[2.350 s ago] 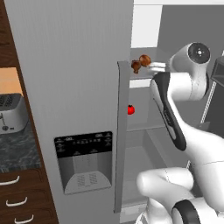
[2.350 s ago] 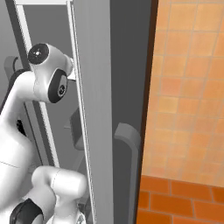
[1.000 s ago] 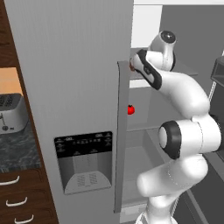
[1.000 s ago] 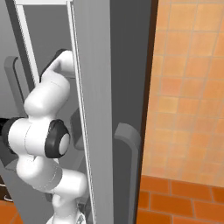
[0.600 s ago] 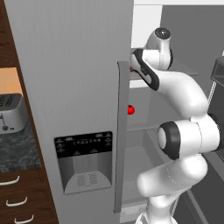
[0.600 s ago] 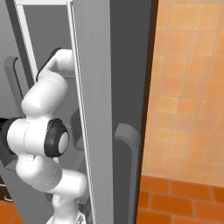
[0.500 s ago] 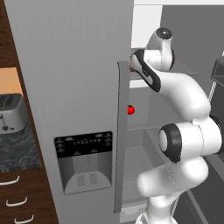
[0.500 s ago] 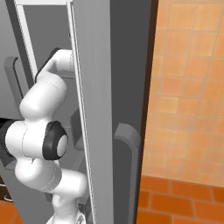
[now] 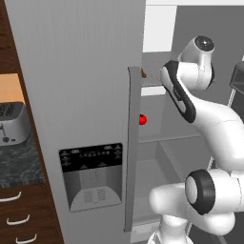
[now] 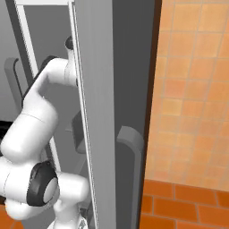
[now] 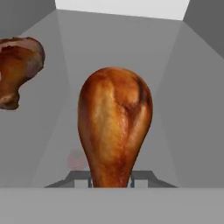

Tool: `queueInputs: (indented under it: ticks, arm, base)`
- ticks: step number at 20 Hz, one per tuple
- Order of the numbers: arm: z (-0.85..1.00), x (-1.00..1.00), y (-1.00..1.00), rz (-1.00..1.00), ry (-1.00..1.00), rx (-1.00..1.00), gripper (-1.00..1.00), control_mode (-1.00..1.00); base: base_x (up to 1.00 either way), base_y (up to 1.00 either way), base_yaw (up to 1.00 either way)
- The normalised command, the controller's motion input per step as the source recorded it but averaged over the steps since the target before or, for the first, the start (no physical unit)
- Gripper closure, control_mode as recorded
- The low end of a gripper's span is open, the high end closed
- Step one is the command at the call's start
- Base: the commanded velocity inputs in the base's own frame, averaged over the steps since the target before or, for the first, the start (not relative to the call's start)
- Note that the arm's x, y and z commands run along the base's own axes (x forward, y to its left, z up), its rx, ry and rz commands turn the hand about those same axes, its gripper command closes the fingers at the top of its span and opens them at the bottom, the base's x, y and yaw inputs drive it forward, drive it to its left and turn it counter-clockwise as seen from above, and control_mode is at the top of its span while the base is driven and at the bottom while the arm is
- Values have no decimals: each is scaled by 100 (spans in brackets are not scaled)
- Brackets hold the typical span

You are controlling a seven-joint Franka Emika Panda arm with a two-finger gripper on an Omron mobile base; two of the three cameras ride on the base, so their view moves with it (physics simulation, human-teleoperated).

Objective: Place one tomato and one chicken drumstick in each tupperware on the nearby counter, to pack two identical lunches.

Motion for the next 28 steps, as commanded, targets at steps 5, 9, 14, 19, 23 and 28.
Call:
queueInputs:
  ticks: [5, 9, 14, 19, 23, 28]
  arm:
    - [1, -100, 0, 0, -2, 2, 100, -100]
    - [0, -100, 0, 0, 0, 0, 100, -100]
    - [-17, -100, 1, 0, 0, 0, 100, -100]
    - [-15, -40, 9, 0, 0, -1, 100, 100]
    - [0, 0, 0, 0, 0, 0, 100, 100]
    - [0, 0, 0, 0, 0, 0, 100, 100]
  base:
    - [0, 0, 0]
    - [0, 0, 0]
    - [0, 0, 0]
    - [-60, 45, 3]
    - [-100, 100, 13]
    - [-32, 100, 8]
